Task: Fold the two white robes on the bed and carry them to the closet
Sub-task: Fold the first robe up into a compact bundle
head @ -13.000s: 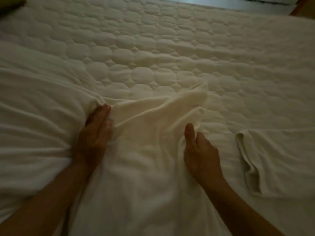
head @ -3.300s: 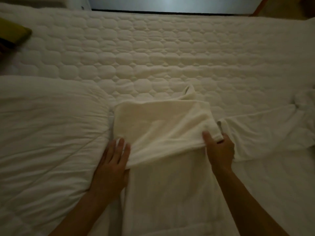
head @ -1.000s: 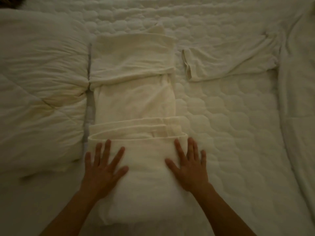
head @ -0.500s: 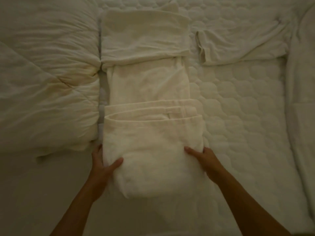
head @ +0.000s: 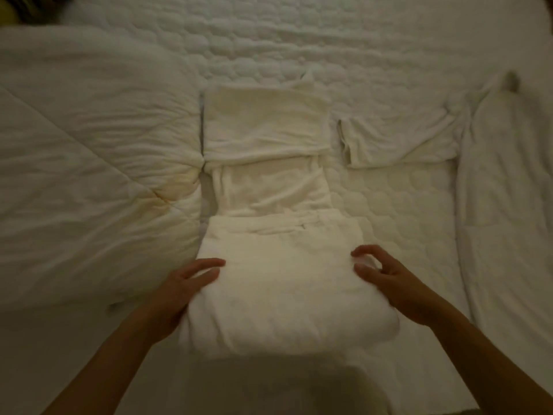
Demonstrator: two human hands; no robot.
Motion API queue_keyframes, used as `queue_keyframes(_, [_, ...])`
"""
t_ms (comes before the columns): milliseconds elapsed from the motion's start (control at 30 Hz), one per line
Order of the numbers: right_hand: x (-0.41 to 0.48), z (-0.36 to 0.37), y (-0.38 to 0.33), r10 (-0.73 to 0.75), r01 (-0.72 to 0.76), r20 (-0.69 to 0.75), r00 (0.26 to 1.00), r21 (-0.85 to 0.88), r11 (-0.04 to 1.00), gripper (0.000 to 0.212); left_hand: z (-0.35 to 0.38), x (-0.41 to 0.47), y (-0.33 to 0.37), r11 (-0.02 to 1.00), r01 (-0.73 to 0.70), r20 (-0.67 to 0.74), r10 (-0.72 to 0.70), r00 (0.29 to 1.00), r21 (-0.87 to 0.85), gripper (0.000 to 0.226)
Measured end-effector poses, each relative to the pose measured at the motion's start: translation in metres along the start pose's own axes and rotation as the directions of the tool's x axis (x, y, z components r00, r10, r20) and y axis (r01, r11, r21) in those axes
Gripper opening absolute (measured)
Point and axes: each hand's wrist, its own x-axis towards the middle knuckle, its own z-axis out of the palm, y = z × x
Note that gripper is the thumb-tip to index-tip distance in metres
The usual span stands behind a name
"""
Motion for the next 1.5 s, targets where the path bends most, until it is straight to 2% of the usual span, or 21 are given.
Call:
queue_keyframes(100, [0.003, -0.013, -0.043, 0.004, -0.005, -0.018, 1.0, -0.056, 0.998, 0.018, -0.002, -0.004, 0.039, 0.997, 0.042, -0.003, -0.042, 0.999, -0.07, 0.019])
queue_keyframes(267, [0.023, -0.038, -0.107, 0.011, -0.011, 0.004, 1.0, 0.146, 0.989, 0.025, 0.0, 0.002, 0.094, 0.96, 0.056, -0.019, -0.064, 0.998, -0.274, 0.024])
queue_keyframes(400, [0.075, -0.061, -0.149, 0.009, -0.027, 0.06, 0.998, 0.324, 0.946, 0.028, -0.012, 0.049, 0.143, 0.915, 0.141, -0.04, -0.168, 0.985, -0.379, 0.025])
queue_keyframes(467, [0.106, -0.071, -0.183, 0.011, -0.036, 0.066, 0.998, 0.385, 0.922, 0.019, -0.027, 0.096, 0.164, 0.898, 0.101, -0.14, -0.176, 0.974, -0.428, 0.038])
queue_keyframes(533, [0.141, -0.078, -0.213, 0.028, -0.062, 0.077, 0.997, 0.488, 0.871, 0.036, -0.024, 0.132, 0.195, 0.878, 0.057, -0.191, -0.166, 0.967, -0.474, 0.028])
queue_keyframes(633, [0.209, -0.084, -0.269, 0.066, -0.035, -0.033, 0.997, 0.577, 0.816, 0.025, 0.001, 0.17, 0.279, 0.86, -0.079, -0.251, -0.058, 0.966, -0.503, 0.02])
queue_keyframes(700, [0.258, -0.087, -0.288, 0.076, -0.033, -0.049, 0.996, 0.589, 0.808, 0.049, 0.004, 0.21, 0.305, 0.844, -0.141, -0.252, 0.008, 0.968, -0.518, 0.04])
queue_keyframes(767, [0.299, -0.084, -0.298, 0.031, -0.002, -0.058, 0.998, 0.438, 0.899, 0.062, 0.004, 0.25, 0.313, 0.912, -0.176, -0.256, 0.082, 0.963, -0.37, 0.062])
queue_keyframes(800, [0.322, -0.078, -0.295, 0.04, -0.011, -0.103, 0.994, 0.264, 0.964, 0.065, 0.005, 0.27, 0.307, 0.973, -0.144, -0.286, 0.088, 0.954, -0.181, 0.071])
queue_keyframes(833, [0.341, -0.068, -0.289, 0.004, -0.01, -0.197, 0.98, -0.032, 0.999, 0.072, 0.007, 0.289, 0.3, 0.982, -0.122, -0.325, 0.162, 0.932, 0.141, 0.078])
queue_keyframes(867, [0.353, -0.052, -0.279, -0.112, 0.001, -0.289, 0.951, -0.357, 0.934, 0.078, 0.012, 0.305, 0.288, 0.861, -0.059, -0.348, 0.266, 0.899, 0.505, 0.083])
queue_keyframes(900, [0.361, -0.034, -0.269, -0.275, 0.051, -0.293, 0.916, -0.595, 0.802, 0.083, 0.016, 0.322, 0.27, 0.651, -0.016, -0.328, 0.403, 0.854, 0.759, 0.085])
queue_keyframes(933, [0.366, -0.012, -0.262, -0.434, 0.135, -0.234, 0.87, -0.734, 0.666, 0.084, 0.022, 0.333, 0.252, 0.416, -0.01, -0.238, 0.539, 0.808, 0.909, 0.086])
queue_keyframes(967, [0.373, 0.008, -0.255, -0.542, 0.217, -0.15, 0.827, -0.805, 0.552, 0.083, 0.029, 0.342, 0.238, 0.245, -0.019, -0.141, 0.617, 0.774, 0.969, 0.084])
queue_keyframes(1000, [0.383, 0.028, -0.249, -0.607, 0.272, -0.08, 0.791, -0.842, 0.466, 0.079, 0.035, 0.349, 0.228, 0.151, -0.044, -0.068, 0.662, 0.747, 0.988, 0.08])
queue_keyframes(1067, [0.403, 0.056, -0.238, -0.662, 0.296, 0.007, 0.75, -0.898, 0.326, 0.073, 0.04, 0.364, 0.211, 0.068, -0.081, 0.01, 0.703, 0.711, 0.994, 0.073])
queue_keyframes(1133, [0.42, 0.057, -0.221, -0.691, 0.261, 0.051, 0.721, -0.944, 0.203, 0.07, 0.03, 0.37, 0.2, 0.098, -0.062, -0.022, 0.685, 0.728, 0.993, 0.07])
queue_keyframes(1200, [0.432, 0.039, -0.204, -0.675, 0.233, 0.009, 0.738, -0.942, 0.242, 0.071, 0.009, 0.372, 0.188, 0.194, -0.041, -0.096, 0.647, 0.757, 0.98, 0.066])
queue_keyframes(1367, [0.435, 0.016, -0.198, -0.694, 0.255, -0.241, 0.679, -0.809, 0.53, 0.074, 0.013, 0.361, 0.189, 0.29, -0.005, -0.209, 0.702, 0.681, 0.957, 0.064])
queue_keyframes(1433, [0.437, 0.007, -0.209, -0.66, 0.326, -0.45, 0.601, -0.616, 0.717, 0.074, 0.023, 0.356, 0.204, 0.475, 0.041, -0.414, 0.72, 0.556, 0.879, 0.073])
queue_keyframes(1500, [0.441, -0.012, -0.227, -0.446, 0.284, -0.652, 0.614, -0.345, 0.895, 0.062, 0.024, 0.354, 0.238, 0.685, -0.038, -0.576, 0.64, 0.508, 0.728, 0.063])
